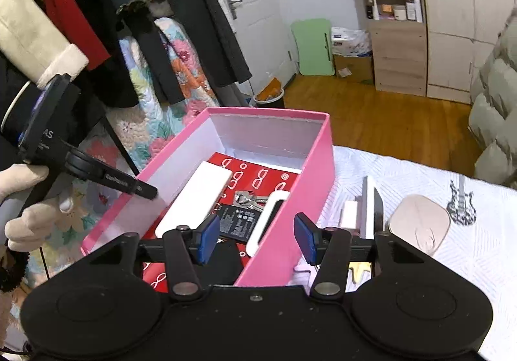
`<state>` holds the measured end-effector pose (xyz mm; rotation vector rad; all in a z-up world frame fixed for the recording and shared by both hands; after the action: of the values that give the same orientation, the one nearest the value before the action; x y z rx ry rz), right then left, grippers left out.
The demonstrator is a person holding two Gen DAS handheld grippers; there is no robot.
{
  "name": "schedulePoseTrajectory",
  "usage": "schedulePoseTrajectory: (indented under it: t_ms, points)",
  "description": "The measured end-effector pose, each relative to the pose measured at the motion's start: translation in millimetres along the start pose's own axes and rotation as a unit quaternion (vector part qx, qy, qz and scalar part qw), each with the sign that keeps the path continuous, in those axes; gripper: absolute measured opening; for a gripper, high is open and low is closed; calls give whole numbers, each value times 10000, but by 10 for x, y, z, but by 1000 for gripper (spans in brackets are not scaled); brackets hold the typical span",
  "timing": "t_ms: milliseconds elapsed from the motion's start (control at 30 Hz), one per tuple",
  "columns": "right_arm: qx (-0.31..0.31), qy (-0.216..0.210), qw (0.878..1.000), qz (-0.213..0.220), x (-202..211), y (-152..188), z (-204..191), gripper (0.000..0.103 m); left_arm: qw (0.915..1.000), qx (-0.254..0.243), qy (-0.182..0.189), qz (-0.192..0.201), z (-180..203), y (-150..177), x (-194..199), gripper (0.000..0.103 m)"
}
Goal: Organize rigid objects
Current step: 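Grasp the purple star keychain on the table with the right gripper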
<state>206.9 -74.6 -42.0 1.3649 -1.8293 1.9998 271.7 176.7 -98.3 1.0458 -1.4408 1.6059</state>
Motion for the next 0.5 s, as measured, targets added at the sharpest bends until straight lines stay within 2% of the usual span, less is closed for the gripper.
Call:
schedulePoseTrajectory:
  t_ms: [167,300,500]
  points:
    - [15,331,9994,-65,-33,136,172,56,10000,-23,22,74,9,-10,7,2]
    - [223,501,9980,-321,-155,341,302,56,9998,54,43,170,5,-15,-18,2]
    - [197,233,9976,-620,-425,583,333,55,9991,73,-18,409,28,-9,-21,2]
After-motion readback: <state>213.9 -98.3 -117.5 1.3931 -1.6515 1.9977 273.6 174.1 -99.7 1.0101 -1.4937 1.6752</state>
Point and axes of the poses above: each gripper's, at about its wrist camera, not at the fingertips, and x roughly against the way its jaws point, z to its right, y to its underside, the point moved 8 cm from there along -x, roughly the way its jaws point, and after that the axes turned 14 degrees about x, right-handed, at the moved point
